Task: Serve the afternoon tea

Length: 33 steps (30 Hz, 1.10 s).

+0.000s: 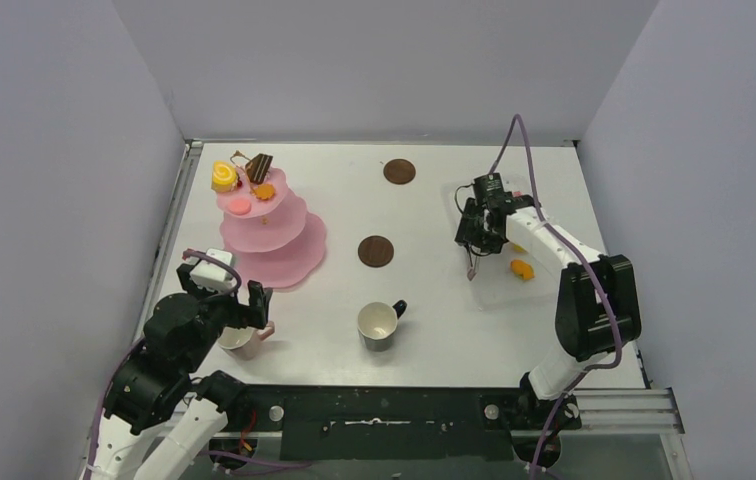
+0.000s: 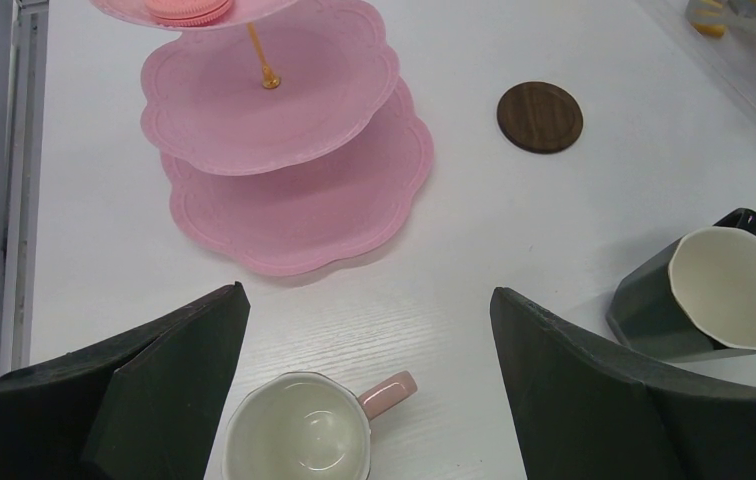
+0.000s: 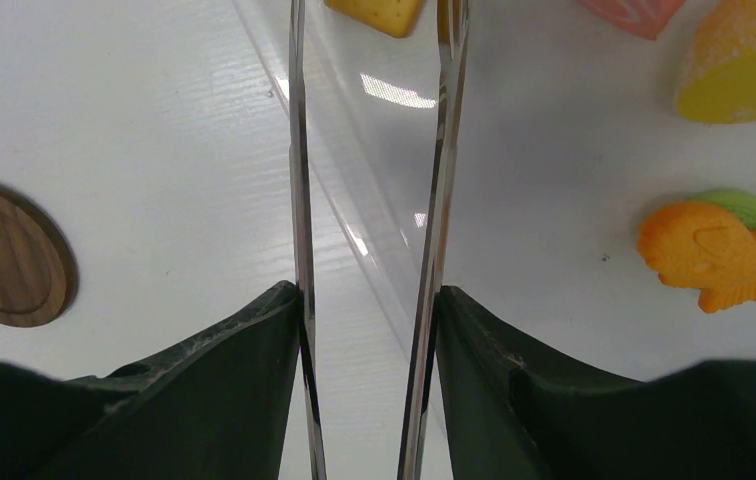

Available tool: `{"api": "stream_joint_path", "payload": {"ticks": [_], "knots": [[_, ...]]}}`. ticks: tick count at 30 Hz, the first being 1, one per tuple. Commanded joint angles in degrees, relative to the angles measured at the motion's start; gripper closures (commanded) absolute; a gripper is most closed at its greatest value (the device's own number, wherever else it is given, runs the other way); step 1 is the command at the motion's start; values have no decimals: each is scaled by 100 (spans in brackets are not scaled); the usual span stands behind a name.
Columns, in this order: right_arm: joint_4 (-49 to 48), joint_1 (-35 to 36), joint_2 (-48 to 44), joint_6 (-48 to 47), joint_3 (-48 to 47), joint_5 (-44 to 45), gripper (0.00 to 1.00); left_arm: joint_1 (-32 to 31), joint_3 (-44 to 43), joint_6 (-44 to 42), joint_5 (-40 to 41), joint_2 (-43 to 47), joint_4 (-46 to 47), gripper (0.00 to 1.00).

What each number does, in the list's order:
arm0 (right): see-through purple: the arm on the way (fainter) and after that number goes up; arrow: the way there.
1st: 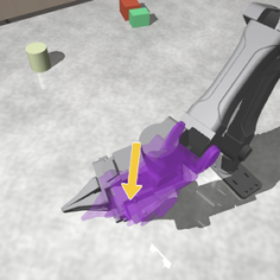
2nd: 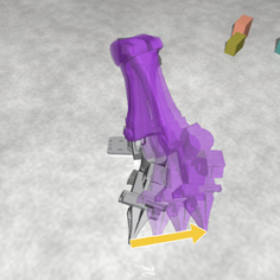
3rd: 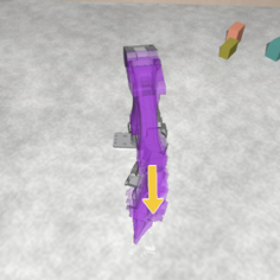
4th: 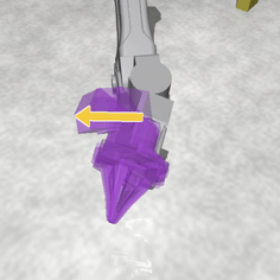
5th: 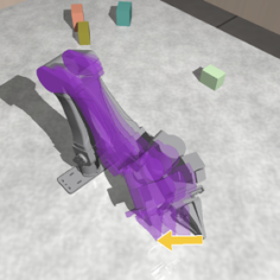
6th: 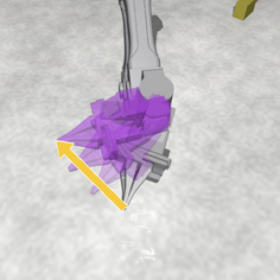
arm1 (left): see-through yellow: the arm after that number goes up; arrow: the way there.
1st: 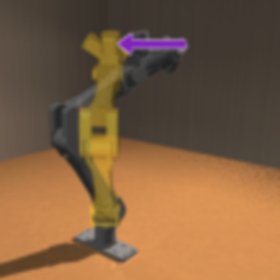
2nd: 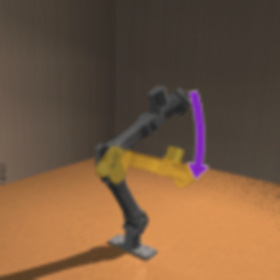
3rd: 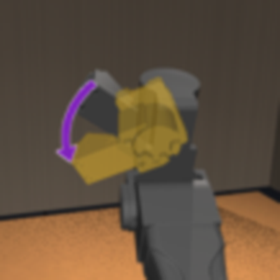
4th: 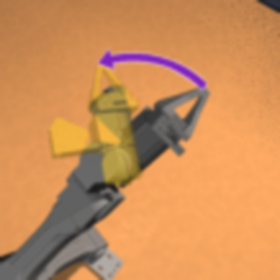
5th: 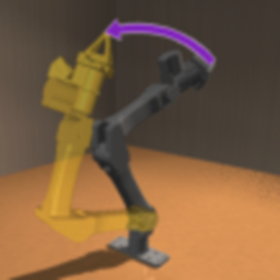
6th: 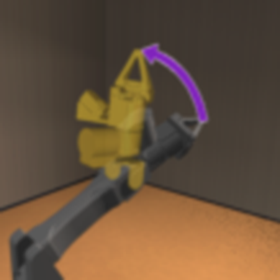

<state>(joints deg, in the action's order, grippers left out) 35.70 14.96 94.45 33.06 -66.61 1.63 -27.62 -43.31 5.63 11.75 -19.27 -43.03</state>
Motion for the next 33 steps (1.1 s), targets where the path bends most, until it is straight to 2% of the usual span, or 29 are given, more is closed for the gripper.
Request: {"api": "stream_joint_path", "payload": {"ticks": [1, 18, 27, 33], "knots": [[-241, -56, 195, -159, -548, 36, 51, 44, -21, -84, 18, -42, 389, 10], [482, -54, 342, -519, -1013, 31, 60, 72, -10, -97, 21, 31, 418, 10], [872, -47, 549, -788, -1340, -65, 52, 72, -6, -97, 3, 94, 390, 10], [1077, -48, 705, -977, -1523, -119, 52, 72, -8, -96, 12, 147, 385, 10]]}}
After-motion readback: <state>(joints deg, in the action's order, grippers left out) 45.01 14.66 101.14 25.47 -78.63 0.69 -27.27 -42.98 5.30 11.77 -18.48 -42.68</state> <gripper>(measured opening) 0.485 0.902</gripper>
